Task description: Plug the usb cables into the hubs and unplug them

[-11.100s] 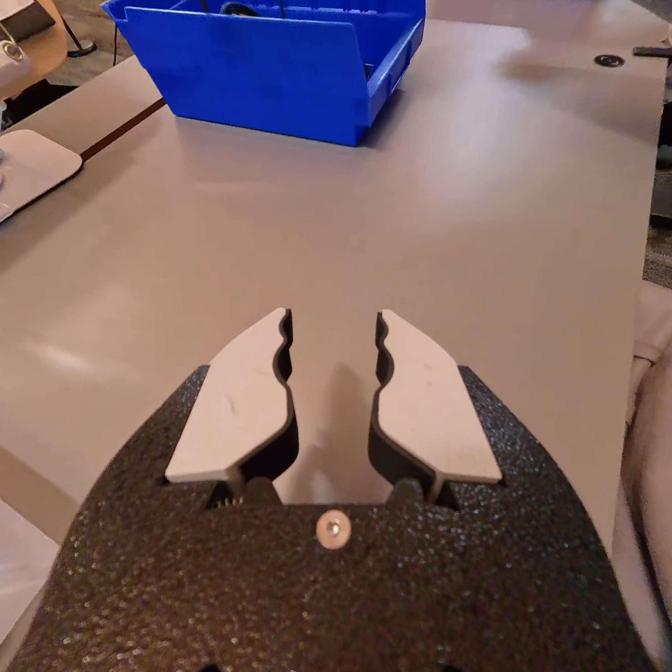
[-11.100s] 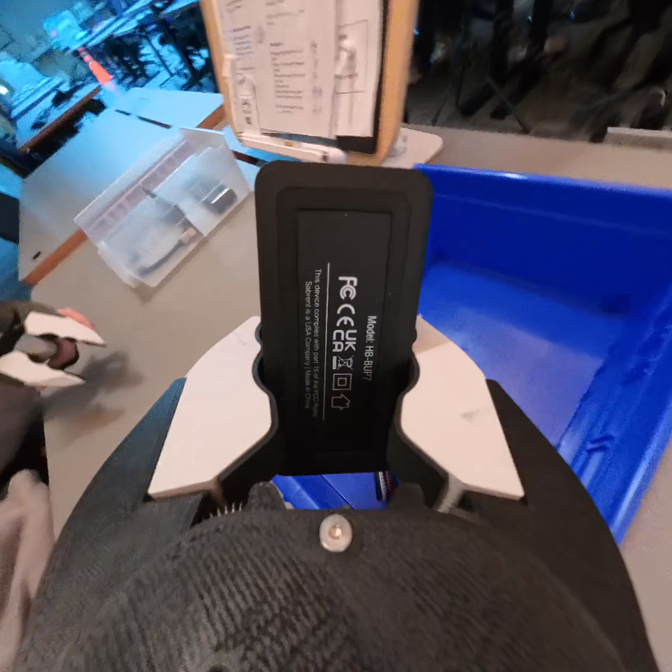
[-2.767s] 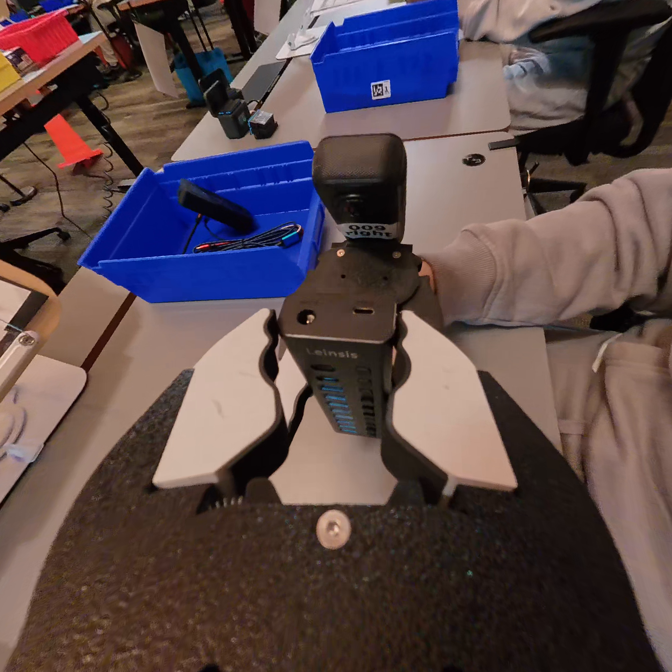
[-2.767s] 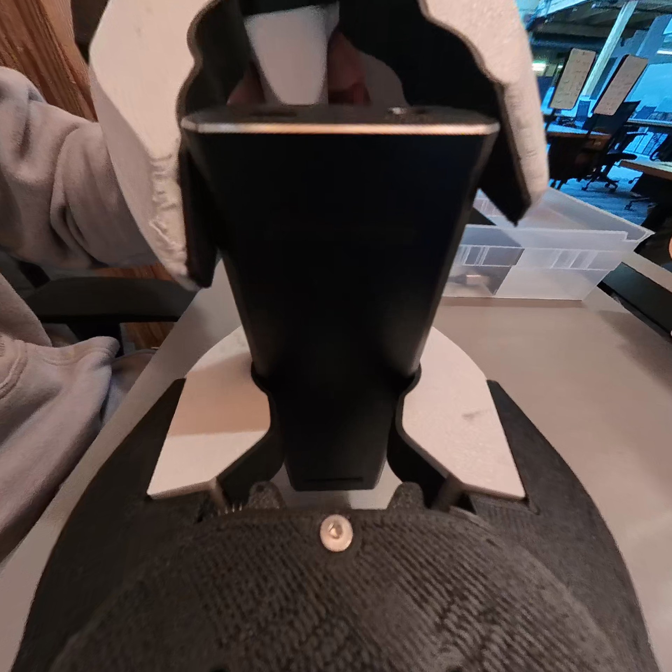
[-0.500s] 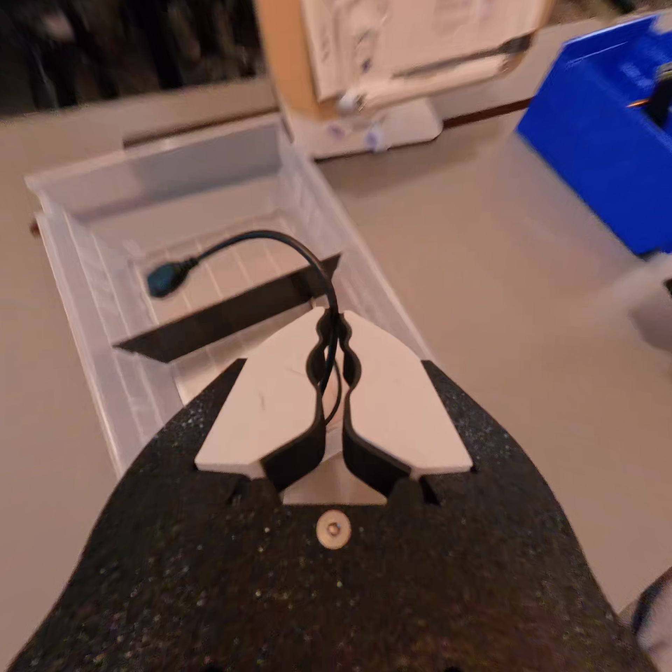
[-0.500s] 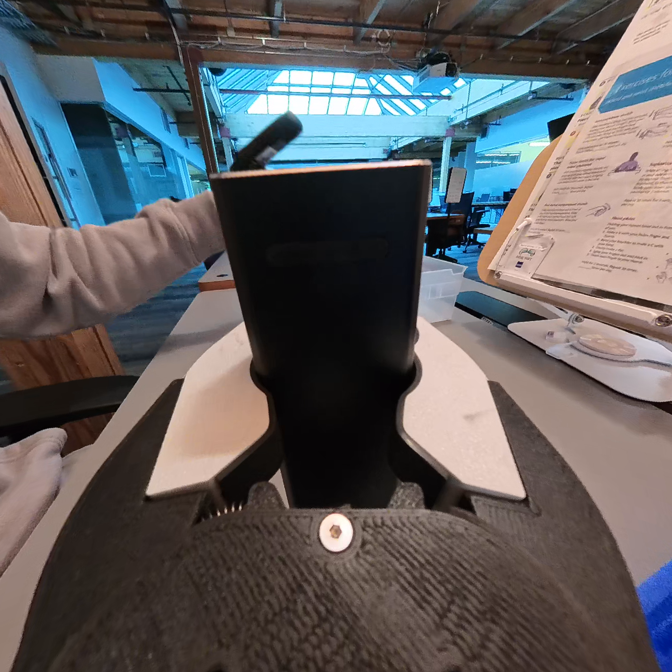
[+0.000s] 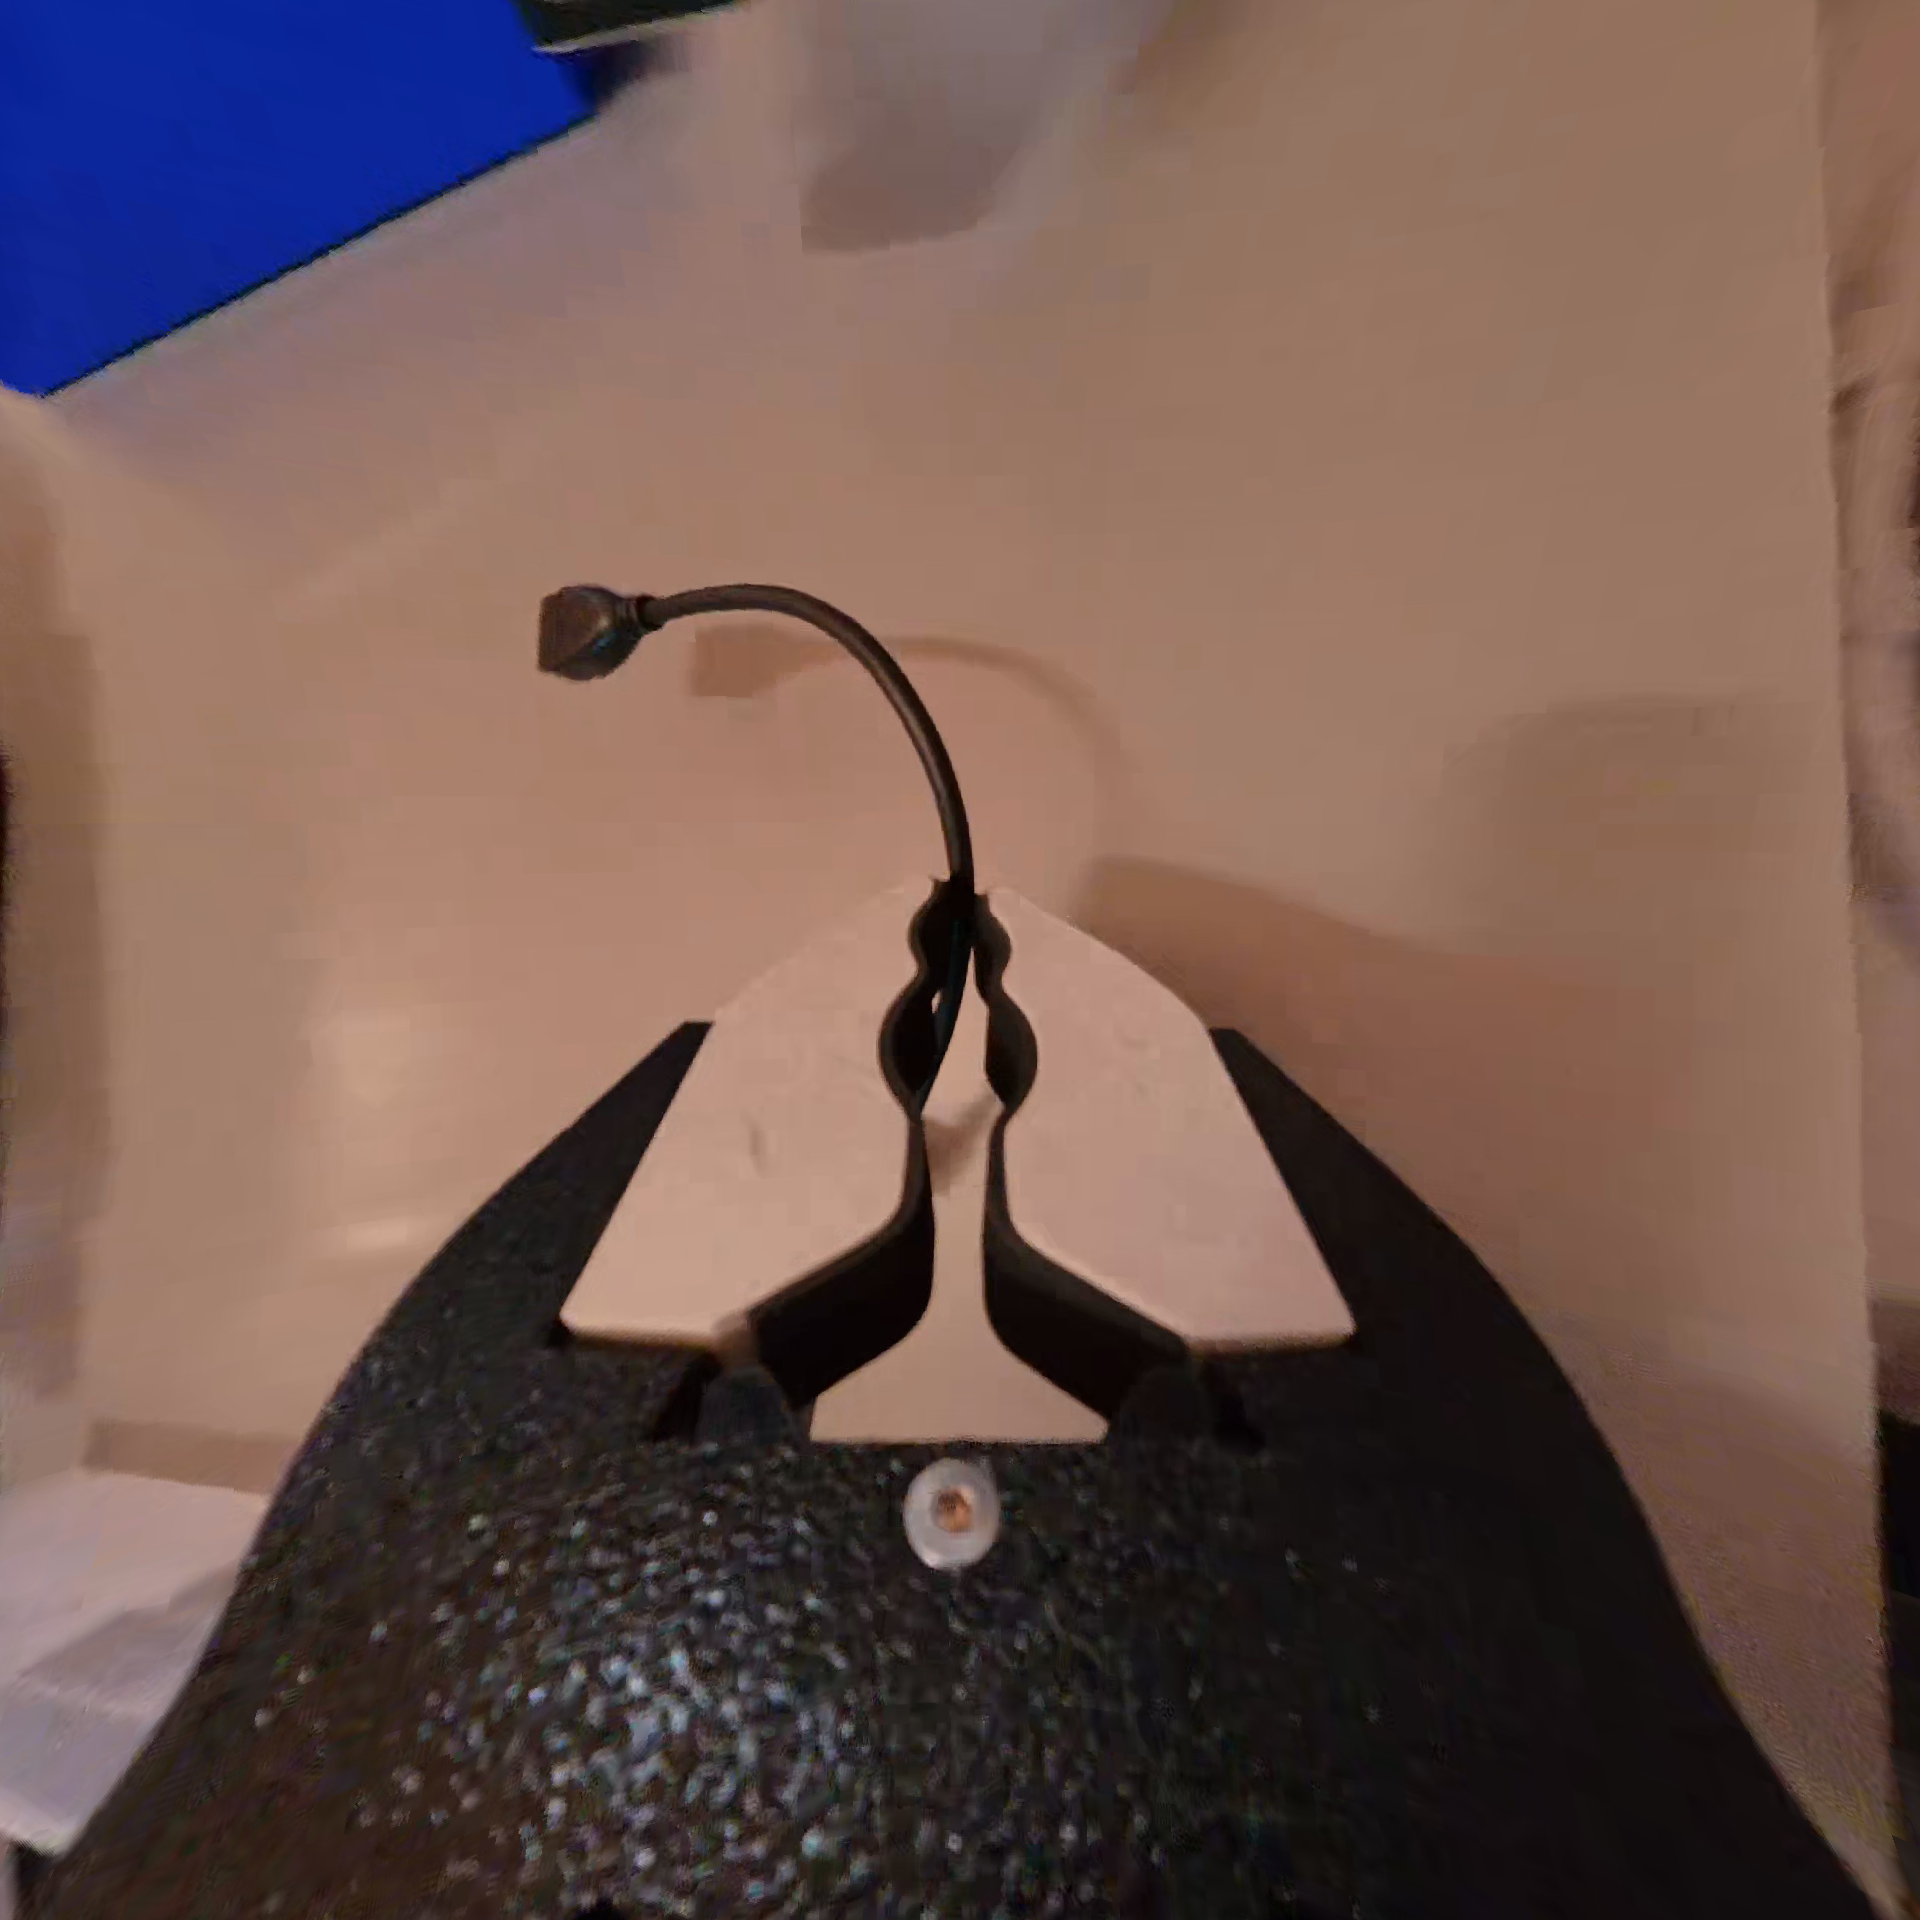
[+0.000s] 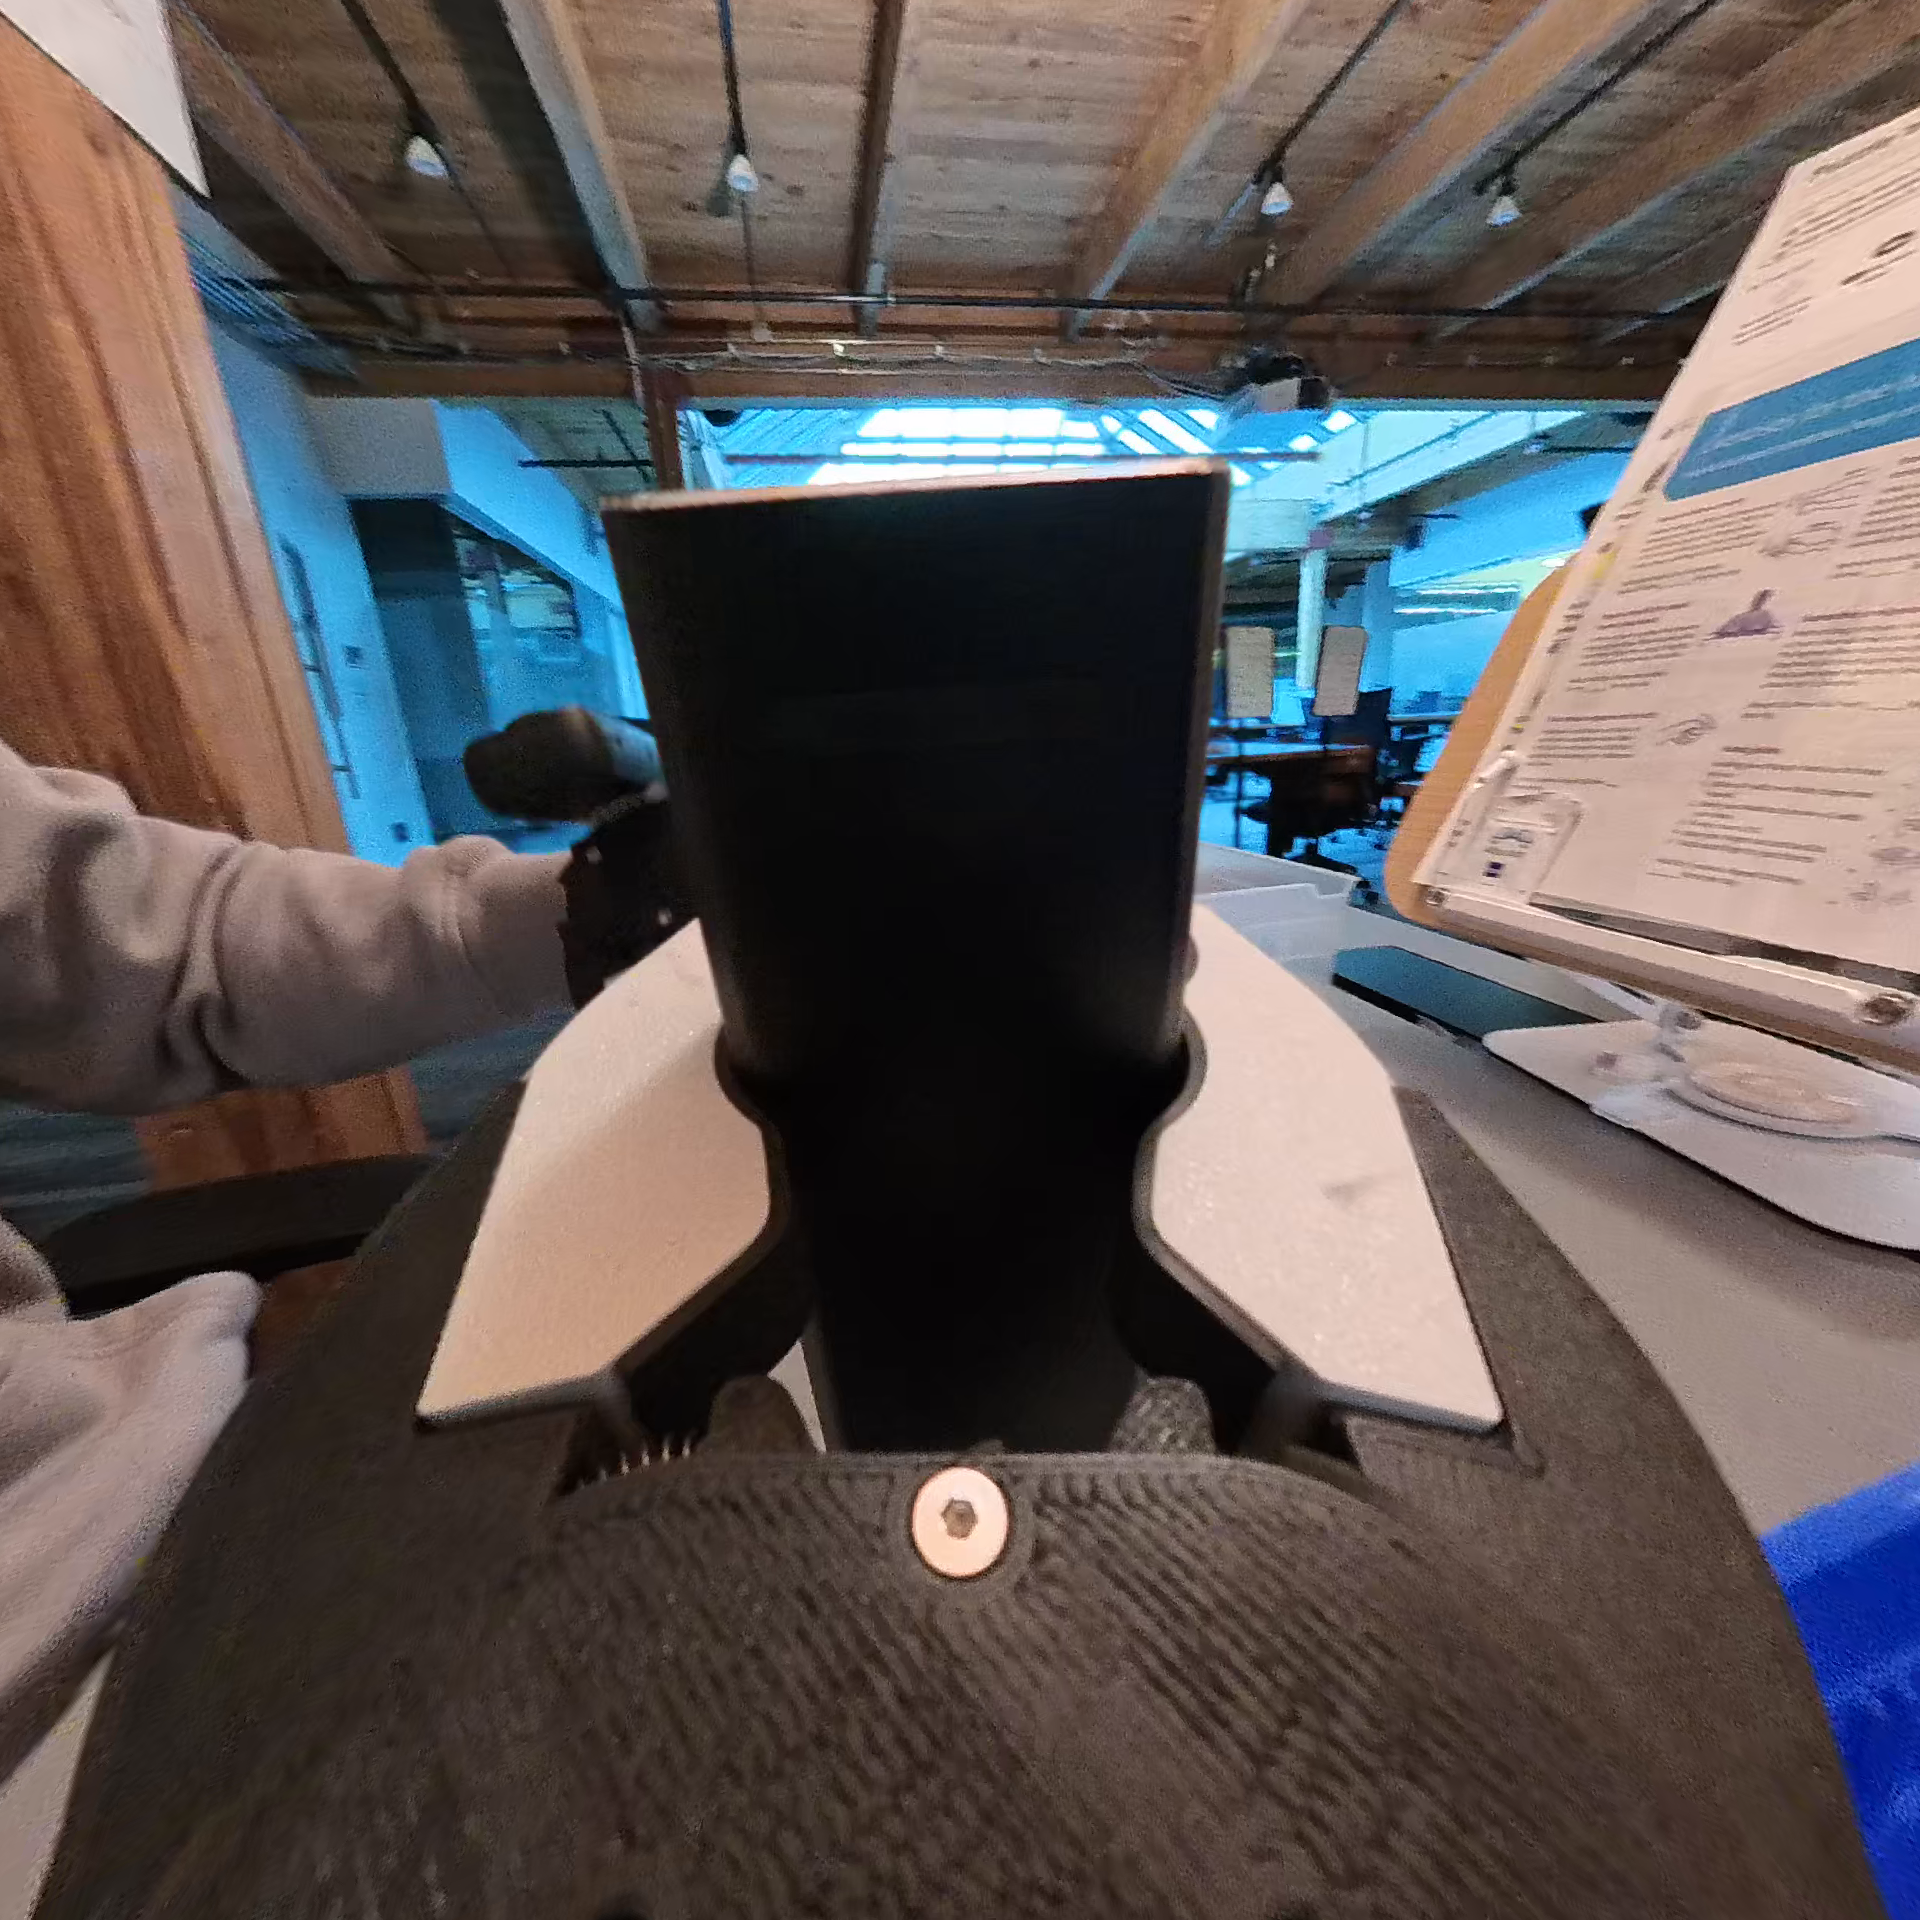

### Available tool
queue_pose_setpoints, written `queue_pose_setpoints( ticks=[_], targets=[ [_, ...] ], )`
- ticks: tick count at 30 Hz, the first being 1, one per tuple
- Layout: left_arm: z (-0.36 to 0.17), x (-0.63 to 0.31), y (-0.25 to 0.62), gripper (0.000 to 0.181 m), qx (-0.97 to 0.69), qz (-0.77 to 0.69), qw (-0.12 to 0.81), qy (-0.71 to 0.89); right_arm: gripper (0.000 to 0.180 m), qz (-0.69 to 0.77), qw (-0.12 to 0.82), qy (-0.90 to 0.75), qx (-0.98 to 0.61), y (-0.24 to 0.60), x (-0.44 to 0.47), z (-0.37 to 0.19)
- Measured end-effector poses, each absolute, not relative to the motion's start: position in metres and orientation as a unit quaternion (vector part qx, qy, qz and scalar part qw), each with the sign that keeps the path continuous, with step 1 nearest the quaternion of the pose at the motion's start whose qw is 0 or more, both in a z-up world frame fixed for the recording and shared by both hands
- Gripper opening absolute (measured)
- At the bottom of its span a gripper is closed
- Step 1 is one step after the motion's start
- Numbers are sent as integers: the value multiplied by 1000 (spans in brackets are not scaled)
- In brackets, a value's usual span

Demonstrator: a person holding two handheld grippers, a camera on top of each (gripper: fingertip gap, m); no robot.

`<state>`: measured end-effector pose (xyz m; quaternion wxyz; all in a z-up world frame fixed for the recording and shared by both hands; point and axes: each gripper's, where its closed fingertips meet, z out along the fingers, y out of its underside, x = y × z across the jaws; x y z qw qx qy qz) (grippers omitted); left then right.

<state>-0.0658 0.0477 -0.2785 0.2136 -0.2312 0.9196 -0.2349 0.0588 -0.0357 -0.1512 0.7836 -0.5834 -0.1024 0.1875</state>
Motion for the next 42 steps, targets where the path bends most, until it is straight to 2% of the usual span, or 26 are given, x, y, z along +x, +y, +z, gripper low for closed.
queue_pose_setpoints(
  ticks=[6,9,11,14,16,21,25,35,37,42],
  targets=[
    [-307,-70,2,4,-61,-195,250,946,74,254,770,-142,-568,-42,40,-151],
    [-315,-70,-2,5,-34,-185,264,946,74,250,767,-145,-573,-40,38,-153],
    [-317,-70,1,7,-63,-197,258,944,74,236,761,-141,-587,-36,40,-158],
    [-310,-71,10,29,-130,-233,252,930,74,229,761,-141,-591,-34,39,-159],
    [-301,-68,20,32,-193,-265,257,909,74,231,761,-141,-589,-33,38,-159],
    [-294,-52,49,29,-396,-313,276,818,74,228,754,-146,-599,-30,35,-163],
    [-310,-46,57,29,-469,-295,265,789,74,224,751,-144,-604,-26,34,-165],
    [-330,-37,57,26,-454,-260,261,811,74,206,741,-155,-621,-24,30,-170],
    [-332,-37,57,17,-460,-270,250,808,74,203,739,-160,-622,-23,28,-170],
    [-332,-37,55,16,-466,-311,215,800,74,205,736,-166,-623,-22,24,-170]
  ],
)
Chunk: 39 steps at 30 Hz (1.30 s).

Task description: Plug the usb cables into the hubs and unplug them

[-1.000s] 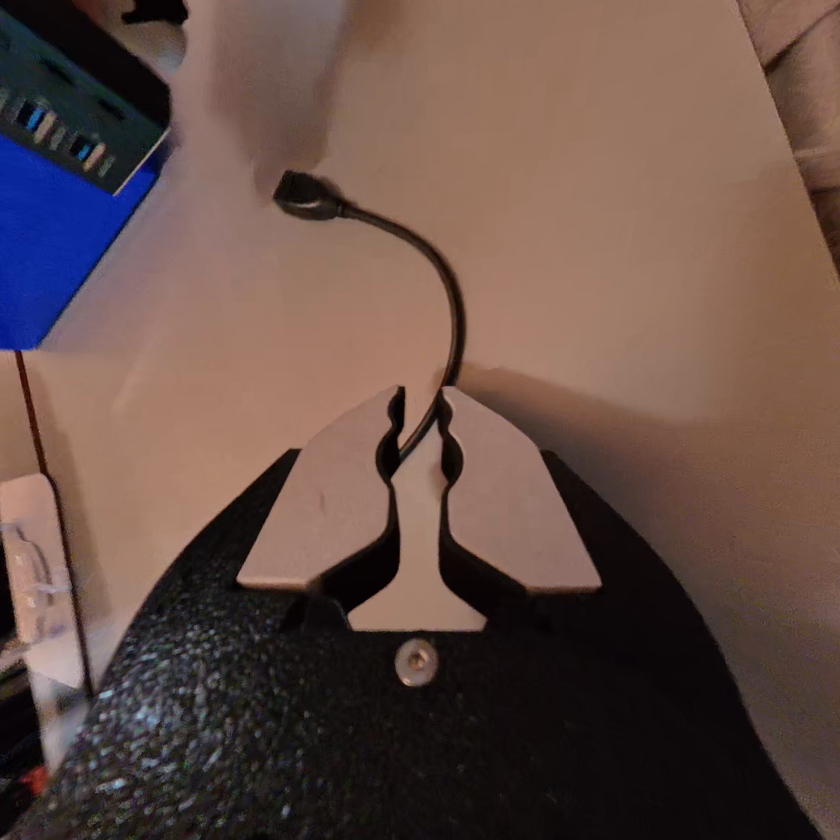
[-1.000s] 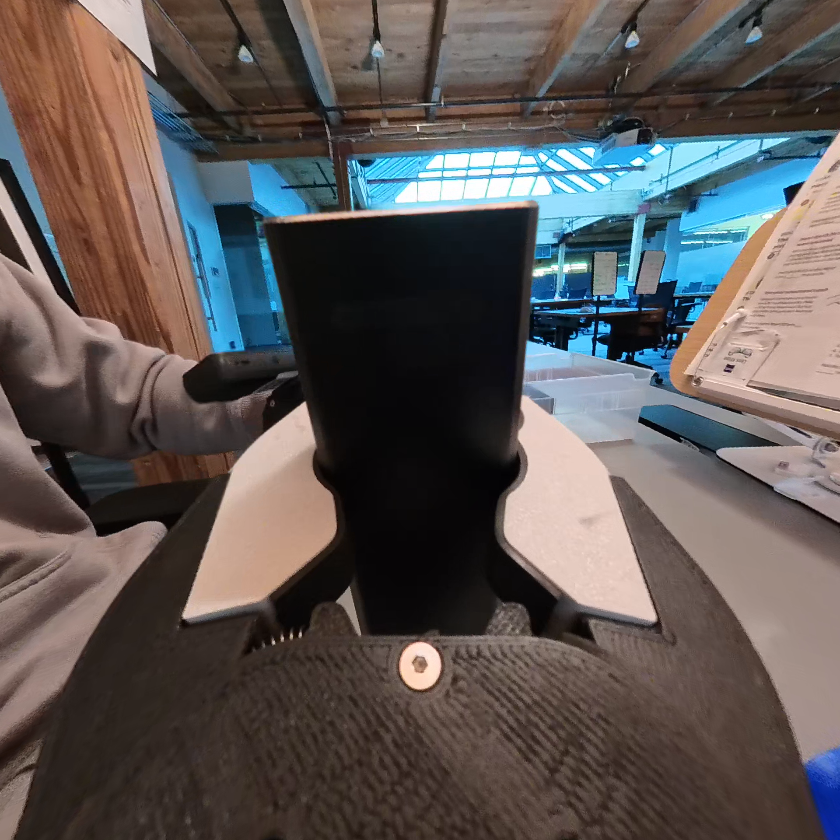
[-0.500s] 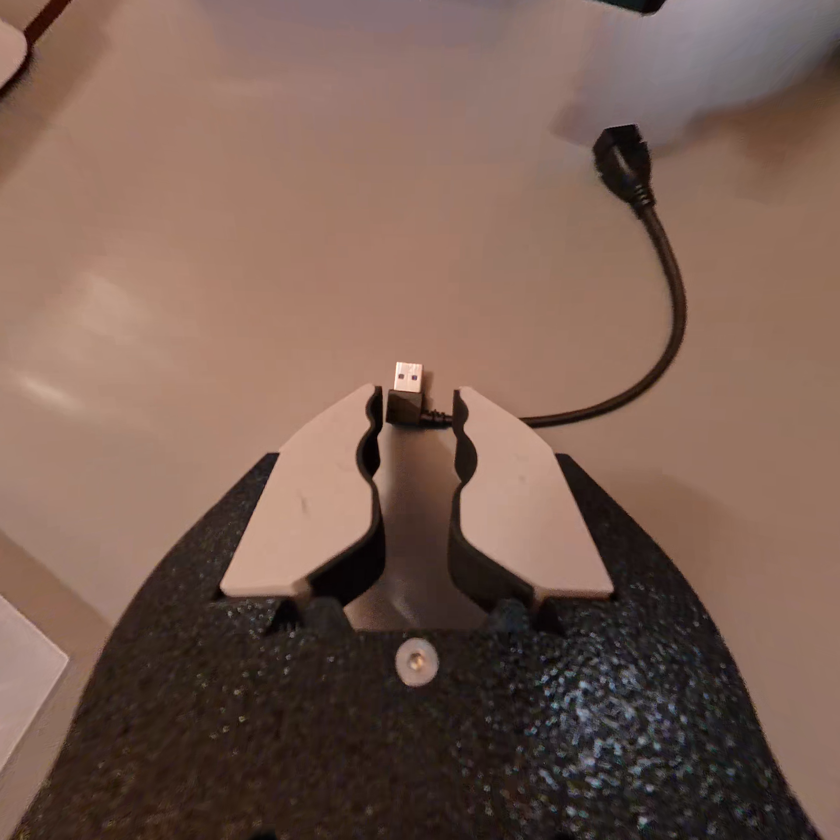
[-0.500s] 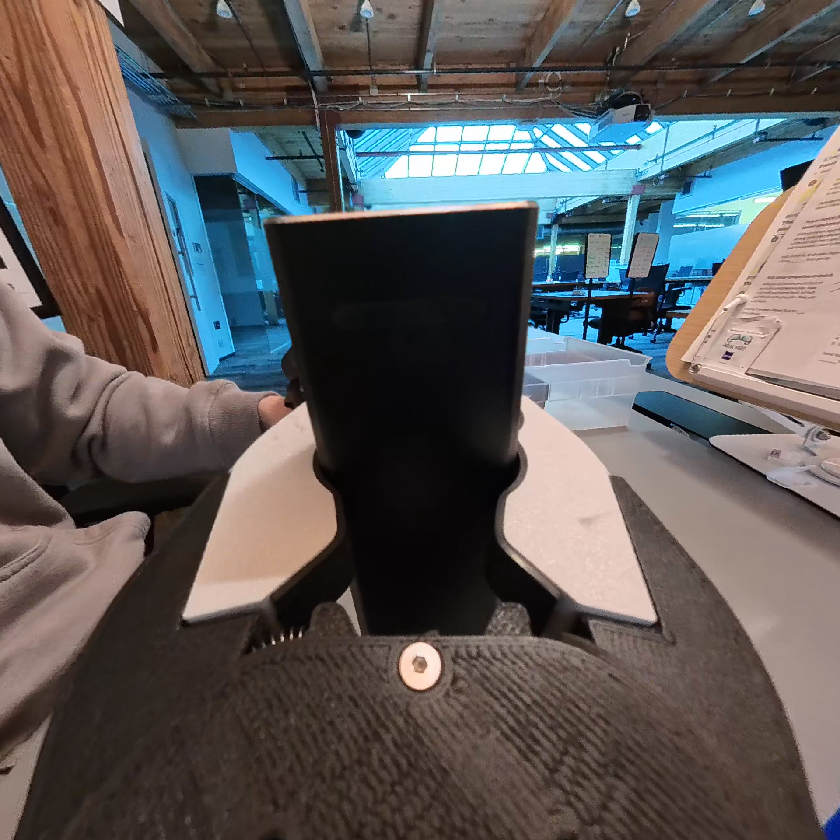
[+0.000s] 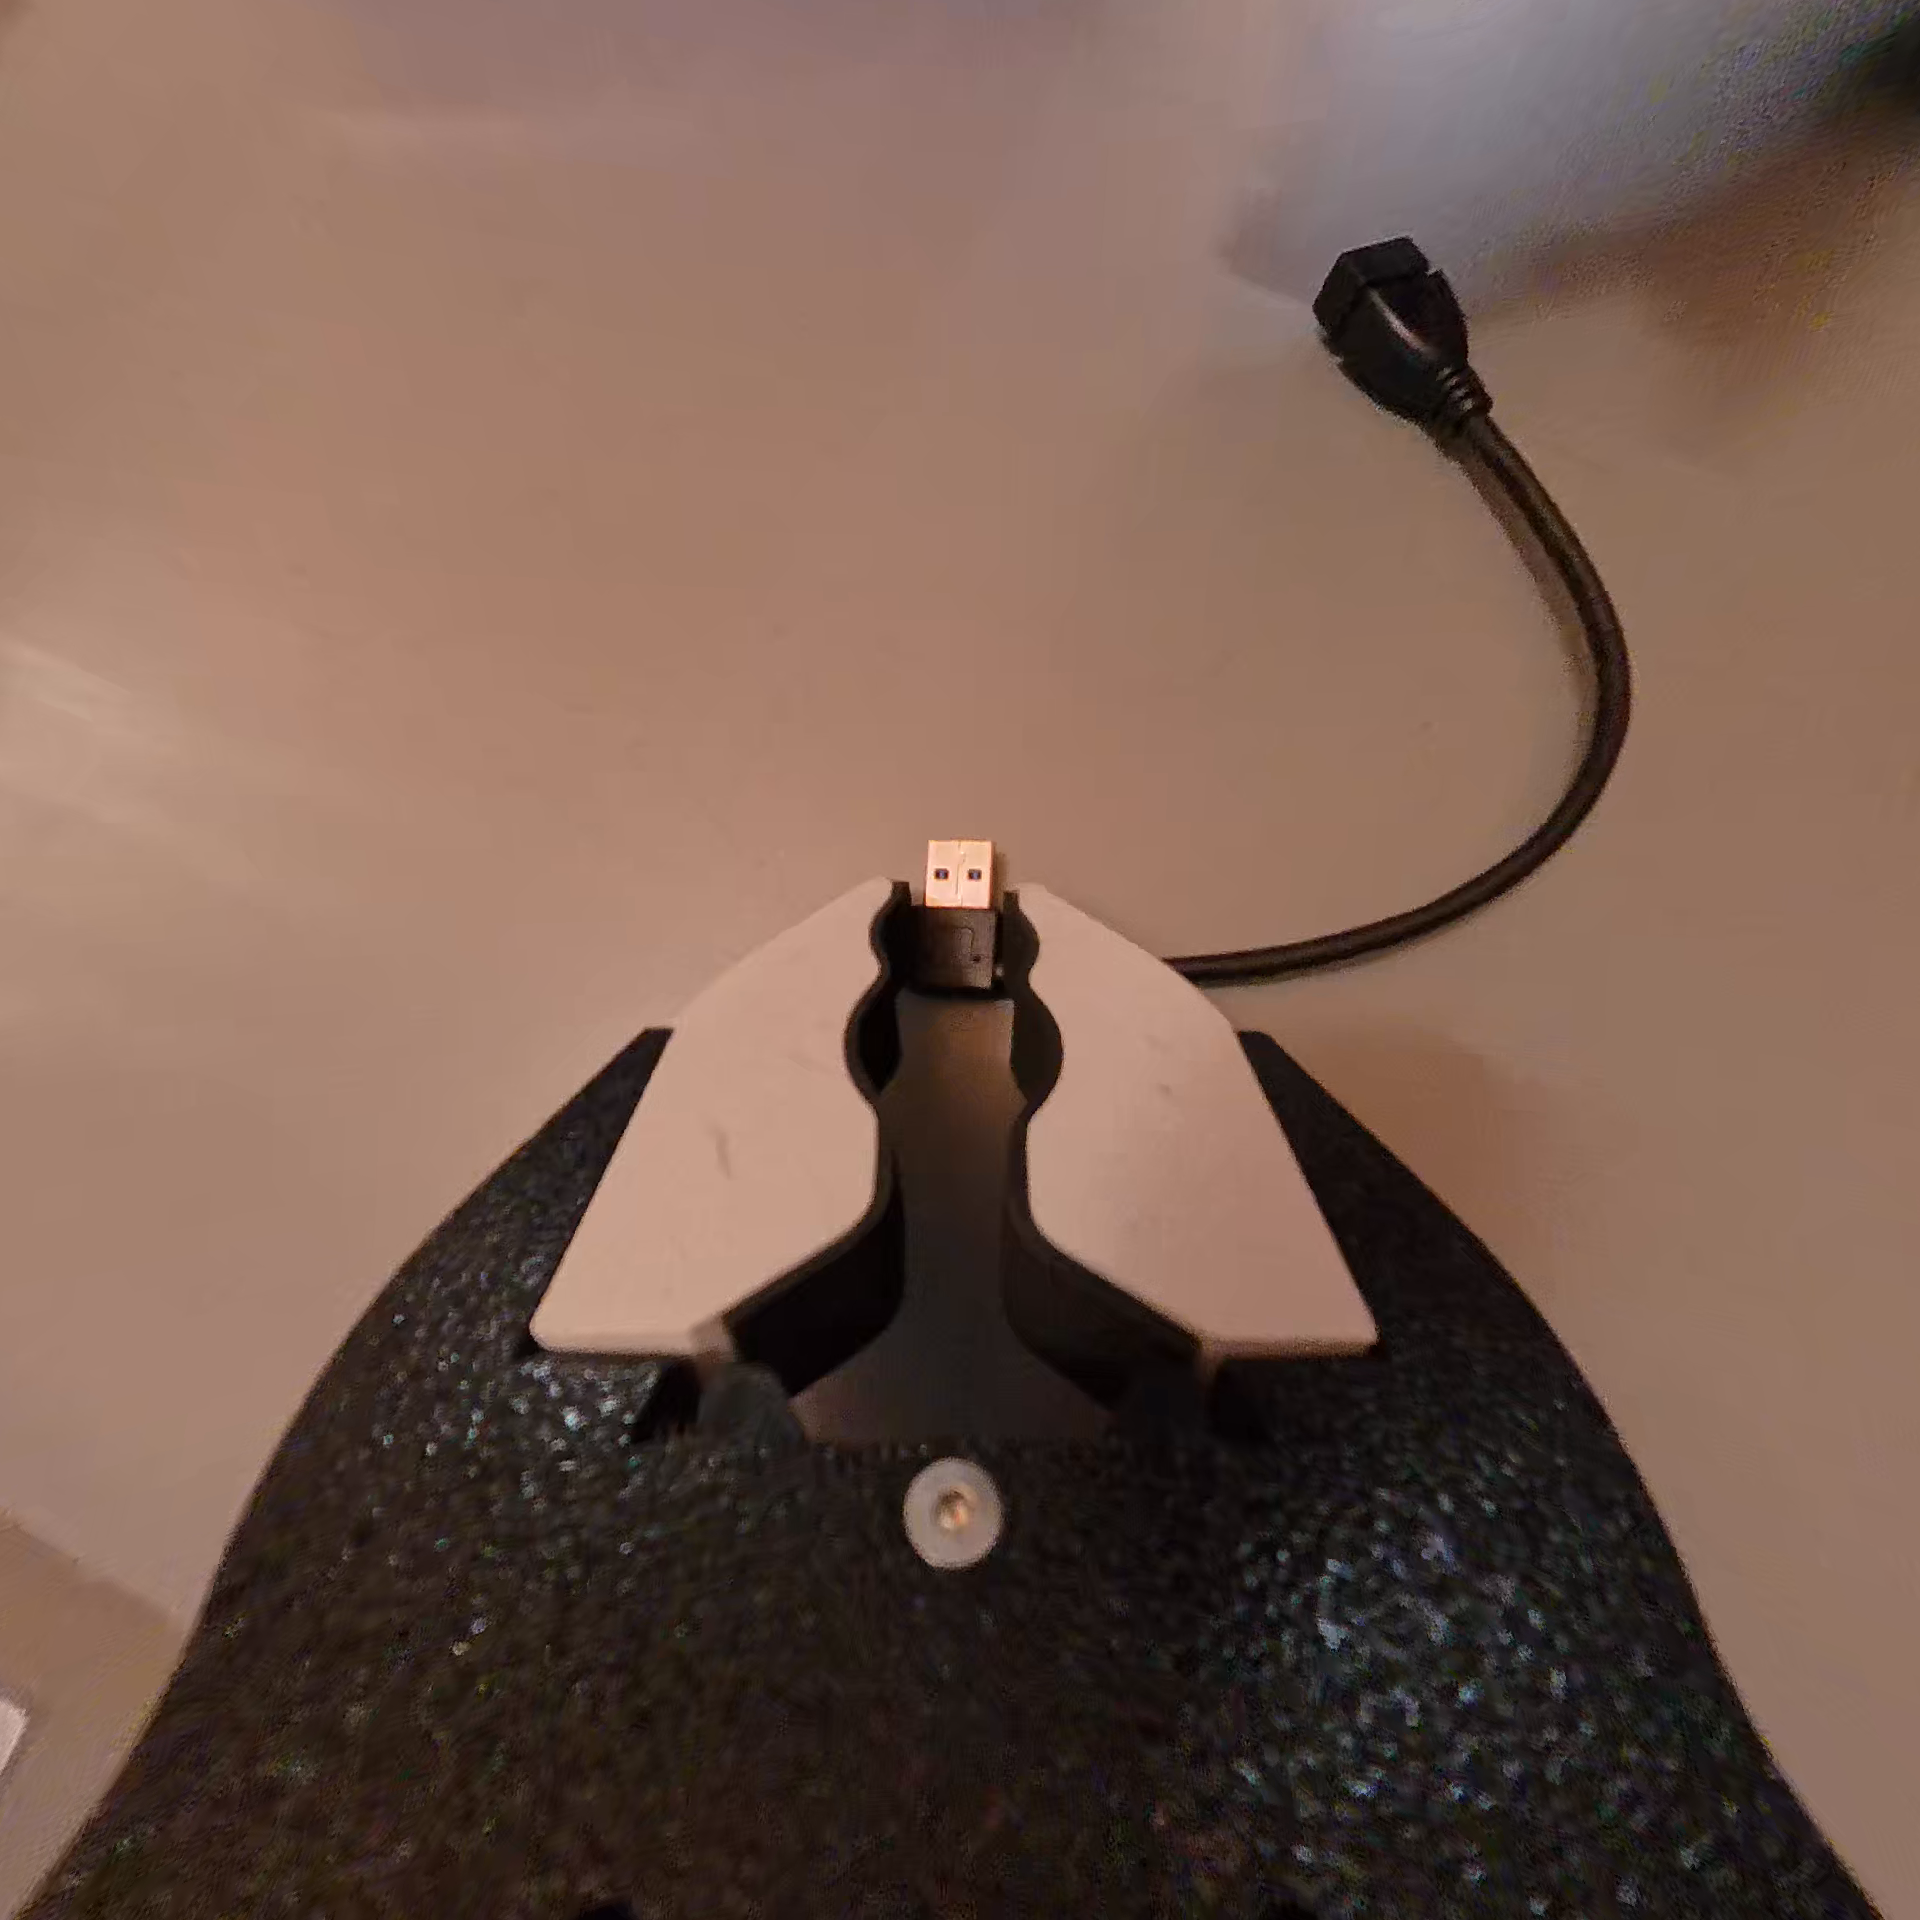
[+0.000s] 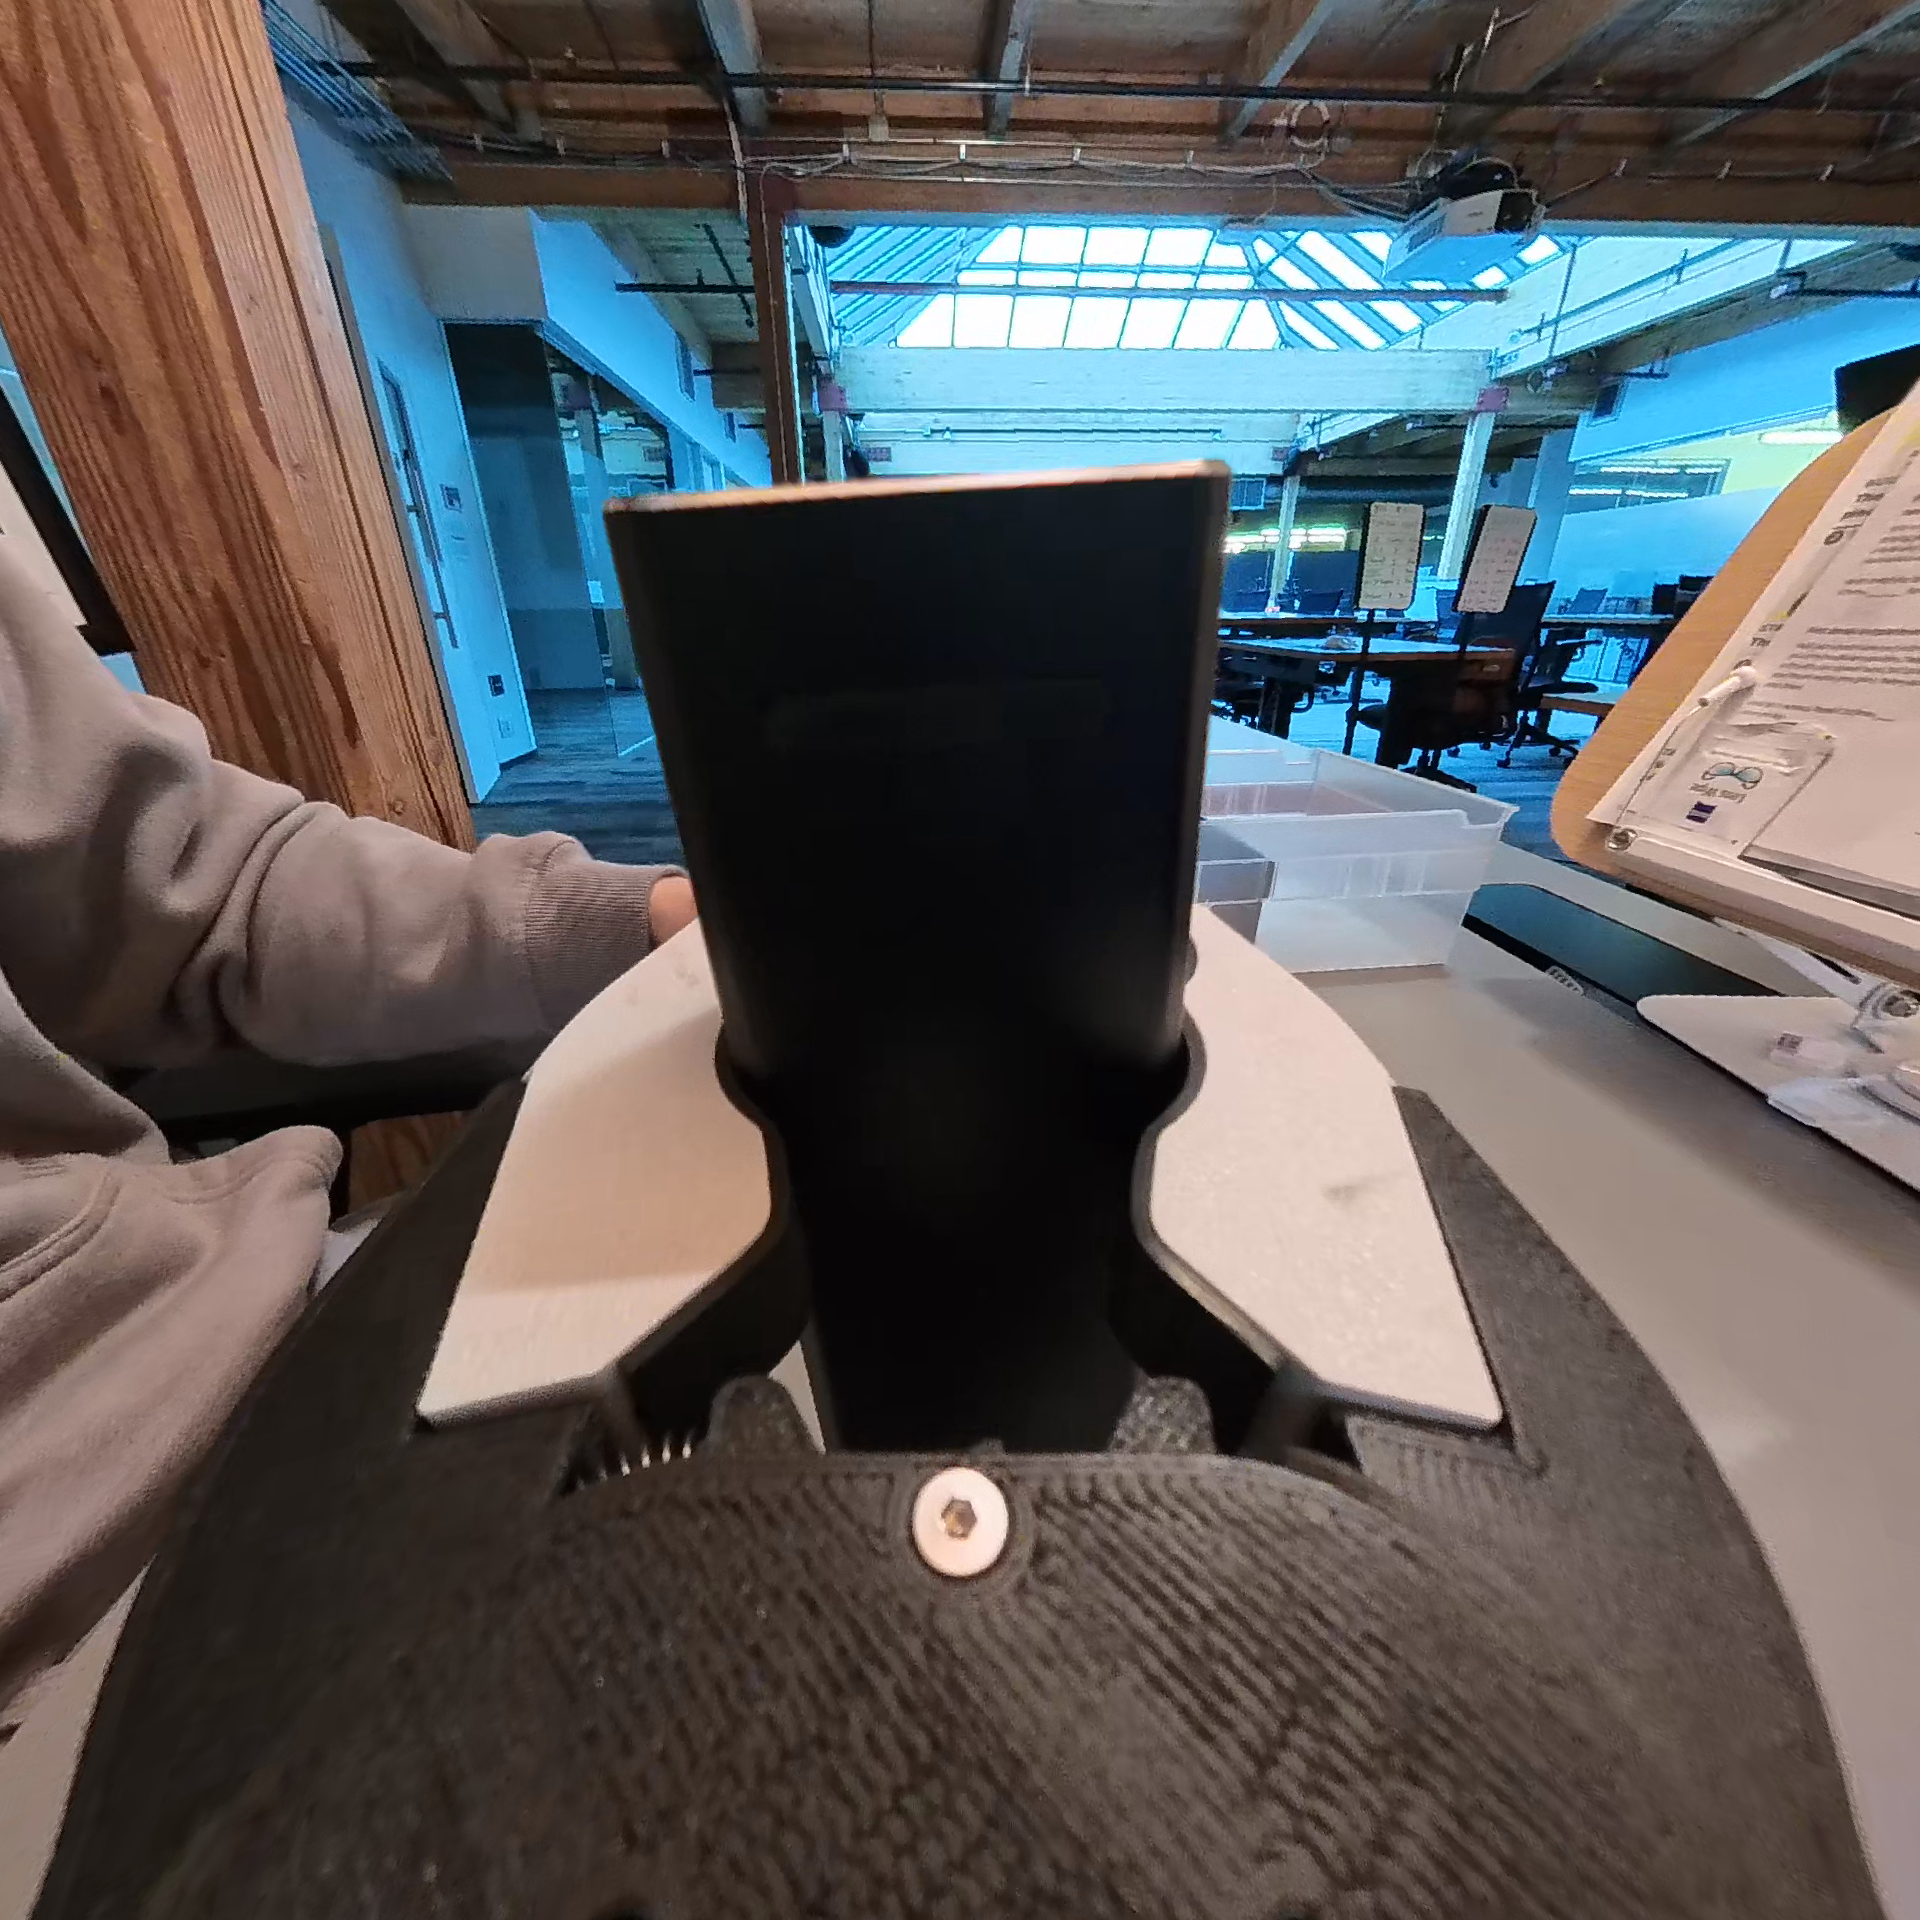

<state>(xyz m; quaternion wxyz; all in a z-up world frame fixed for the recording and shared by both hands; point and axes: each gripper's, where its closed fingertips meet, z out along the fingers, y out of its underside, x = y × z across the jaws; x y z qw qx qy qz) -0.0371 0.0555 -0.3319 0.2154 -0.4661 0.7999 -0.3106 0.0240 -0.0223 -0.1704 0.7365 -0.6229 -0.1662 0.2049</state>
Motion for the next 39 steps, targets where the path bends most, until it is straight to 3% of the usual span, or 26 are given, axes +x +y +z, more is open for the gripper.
queue_pose_setpoints(
  ticks=[18,31,39],
  targets=[
    [-285,-35,33,16,-361,-461,256,769,74,205,711,-193,-644,-21,17,-183],
    [-280,-15,11,16,-456,-404,203,767,74,368,743,-182,-529,-47,10,-157],
    [-230,-19,-12,16,-430,-392,187,791,74,330,732,-191,-565,-33,5,-173]
  ],
)
